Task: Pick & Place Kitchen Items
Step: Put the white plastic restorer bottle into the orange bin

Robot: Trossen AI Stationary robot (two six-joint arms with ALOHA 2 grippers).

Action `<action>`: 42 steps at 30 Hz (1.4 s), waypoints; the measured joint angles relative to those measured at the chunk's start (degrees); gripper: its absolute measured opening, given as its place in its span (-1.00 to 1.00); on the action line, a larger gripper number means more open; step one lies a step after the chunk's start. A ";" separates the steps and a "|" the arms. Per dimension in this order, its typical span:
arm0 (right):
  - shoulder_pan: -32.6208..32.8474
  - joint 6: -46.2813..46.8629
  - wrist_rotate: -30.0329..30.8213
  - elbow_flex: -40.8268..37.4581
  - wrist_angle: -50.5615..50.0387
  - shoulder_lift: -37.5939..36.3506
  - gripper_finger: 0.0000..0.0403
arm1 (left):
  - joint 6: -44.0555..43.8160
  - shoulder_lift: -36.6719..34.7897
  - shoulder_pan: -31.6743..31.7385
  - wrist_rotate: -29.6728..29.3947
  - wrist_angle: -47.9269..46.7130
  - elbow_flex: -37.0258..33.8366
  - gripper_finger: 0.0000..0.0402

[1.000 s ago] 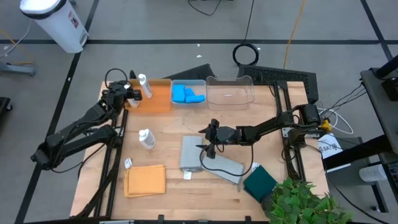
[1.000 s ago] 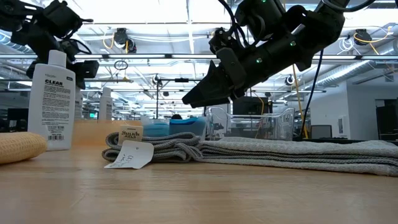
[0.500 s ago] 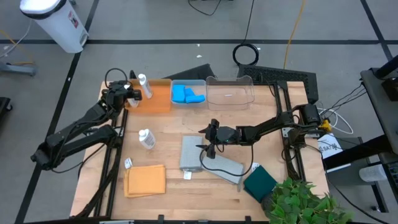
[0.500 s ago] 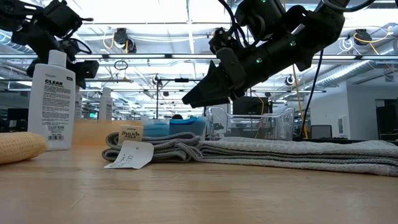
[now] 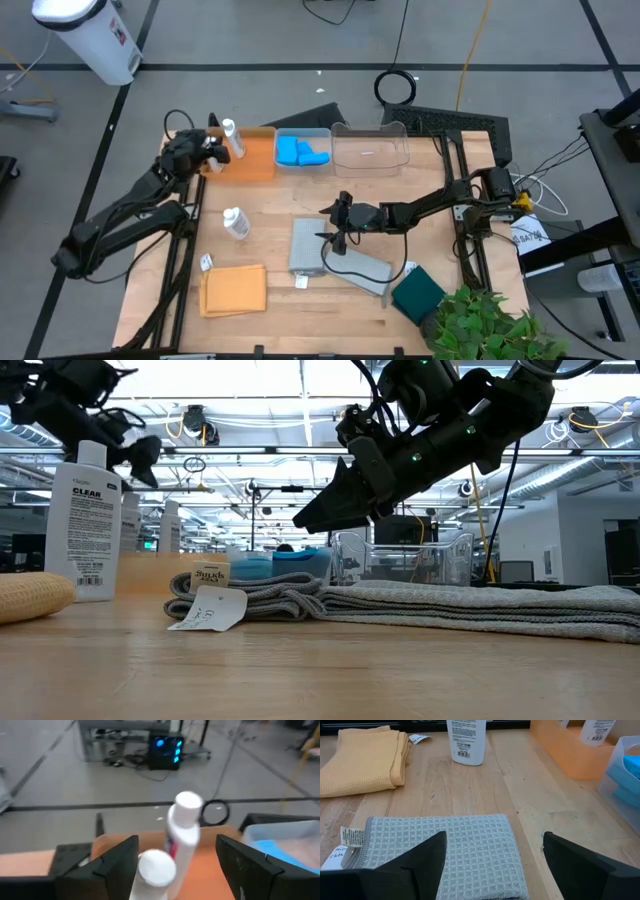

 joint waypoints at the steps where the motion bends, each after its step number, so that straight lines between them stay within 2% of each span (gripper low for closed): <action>1: 0.00 0.02 -0.02 0.00 0.00 -0.02 0.47 | 0.56 -0.62 0.00 0.75 0.47 0.00 0.34; 8: 0.00 0.00 -0.02 0.00 -0.02 -0.02 0.46 | 2.38 -4.66 -0.02 -0.78 -0.54 0.02 0.28; 18: 0.00 0.02 -0.02 -0.01 -0.02 -0.01 0.46 | 3.29 -5.13 0.00 -0.52 -1.30 0.02 0.28; 28: 0.00 0.02 -0.02 0.00 -0.02 0.00 0.46 | 0.40 -5.63 0.00 16.38 1.06 0.04 0.31; 32: 0.00 0.02 -0.02 0.00 -0.02 0.00 0.46 | -1.15 -6.76 -0.23 24.80 1.09 0.04 0.31; 38: -0.02 0.02 -0.02 -0.02 -0.04 -0.02 0.46 | -3.09 -8.98 -2.57 38.84 2.17 0.04 0.30; 42: -0.02 0.02 -0.02 0.00 -0.03 0.00 0.46 | -5.37 -10.51 -5.42 45.78 4.52 0.04 0.30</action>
